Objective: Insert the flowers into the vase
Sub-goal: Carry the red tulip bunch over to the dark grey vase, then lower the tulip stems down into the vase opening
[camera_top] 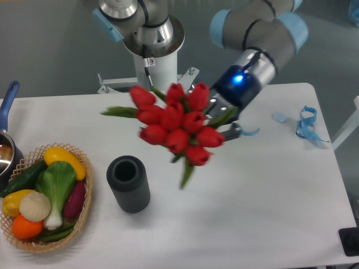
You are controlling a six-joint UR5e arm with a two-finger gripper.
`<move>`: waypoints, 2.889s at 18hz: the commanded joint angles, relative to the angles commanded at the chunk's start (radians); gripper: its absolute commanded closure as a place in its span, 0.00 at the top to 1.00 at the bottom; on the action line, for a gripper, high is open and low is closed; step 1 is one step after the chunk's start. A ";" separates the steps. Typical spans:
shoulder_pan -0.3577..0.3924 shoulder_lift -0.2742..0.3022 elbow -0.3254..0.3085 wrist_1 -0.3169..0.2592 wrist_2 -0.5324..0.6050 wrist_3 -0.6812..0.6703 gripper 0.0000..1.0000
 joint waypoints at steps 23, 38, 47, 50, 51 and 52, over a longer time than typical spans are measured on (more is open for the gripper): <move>-0.104 -0.046 -0.057 0.006 0.002 0.029 0.15; -0.106 -0.118 -0.176 0.008 0.012 0.248 0.15; -0.098 -0.152 -0.207 0.008 0.012 0.295 0.19; -0.092 -0.152 -0.207 0.008 0.012 0.305 0.40; -0.092 -0.152 -0.206 0.008 0.012 0.311 0.53; -0.086 -0.152 -0.206 0.008 0.012 0.313 0.63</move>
